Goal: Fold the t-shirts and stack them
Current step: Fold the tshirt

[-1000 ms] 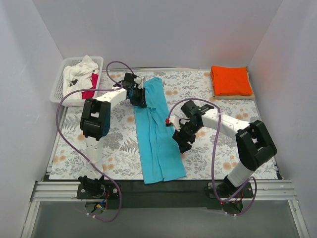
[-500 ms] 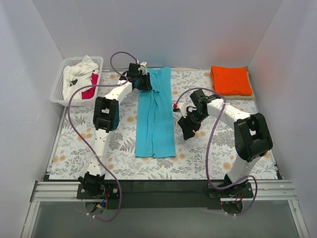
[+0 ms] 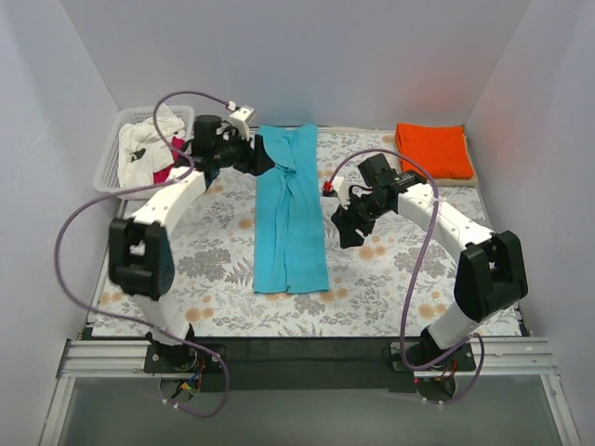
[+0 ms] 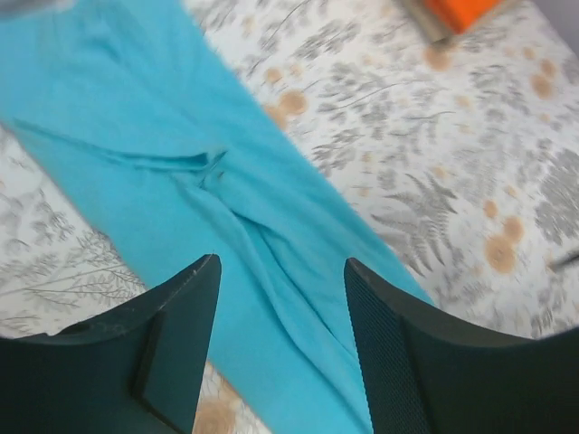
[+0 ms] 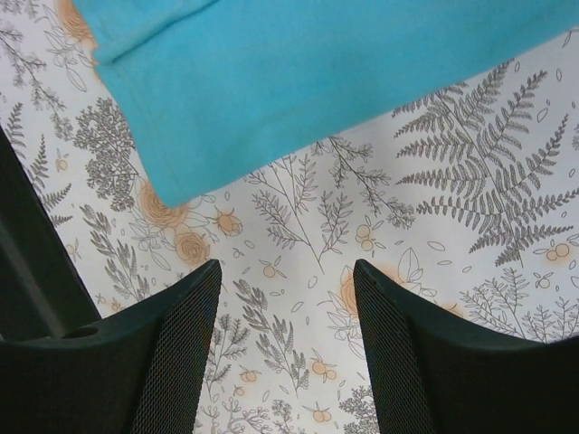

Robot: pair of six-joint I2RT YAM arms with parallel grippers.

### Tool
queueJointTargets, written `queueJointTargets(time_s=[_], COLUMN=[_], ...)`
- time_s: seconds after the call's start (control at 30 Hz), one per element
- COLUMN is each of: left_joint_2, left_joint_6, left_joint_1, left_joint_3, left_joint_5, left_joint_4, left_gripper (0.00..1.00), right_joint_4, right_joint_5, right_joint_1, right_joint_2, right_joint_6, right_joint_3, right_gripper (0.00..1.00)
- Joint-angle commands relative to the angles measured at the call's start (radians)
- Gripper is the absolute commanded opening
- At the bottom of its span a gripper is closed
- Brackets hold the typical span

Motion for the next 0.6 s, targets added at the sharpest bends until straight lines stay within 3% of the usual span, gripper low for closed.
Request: queueJointTargets(time_s=[0.0,0.07,0.17,0.3,0.43,0.57], left_joint_2=[-0.322,-0.501,-0.73,-0.889,-1.013,-1.038], left_joint_6=[0.231,0.387,0.513,0.602,0.735,0.886], left_joint_1=[-0.006,-0.022,-0.077,-0.155,-0.171,-0.175], left_joint_3=[-0.183,-0.365,-0.604,-0.793,-0.971,-1.076], left_joint_5=[0.155,0.221,0.176,0.152,0.135,0.126], left_joint_4=[0.01,-0.085,-0.165,-0.243,-0.269,-0.26], left_gripper=[0.52,0.5,0.49,0.45,0.45,0.45], right_joint_4=[-0.016,-0.013,0.004,0.012,0.128,0.257], right_joint_5=[-0.021,-0.047,-0.08,-0.107,0.075,0.195], right_joint_1=[0.015,0.016,0.032,0.104,0.326,0.406], right_joint_2=[-0.05,-0.045,-0.019,-0.049,-0.187,-0.261], right_joint_6=[0.027,0.049,0.078,0.057,-0.009,-0.075], right_joint_3=[-0.01,0.003,0.015,-0.015,-0.24,-0.391], right_gripper=[0.57,0.55,0.49,0.42,0.44,0.48])
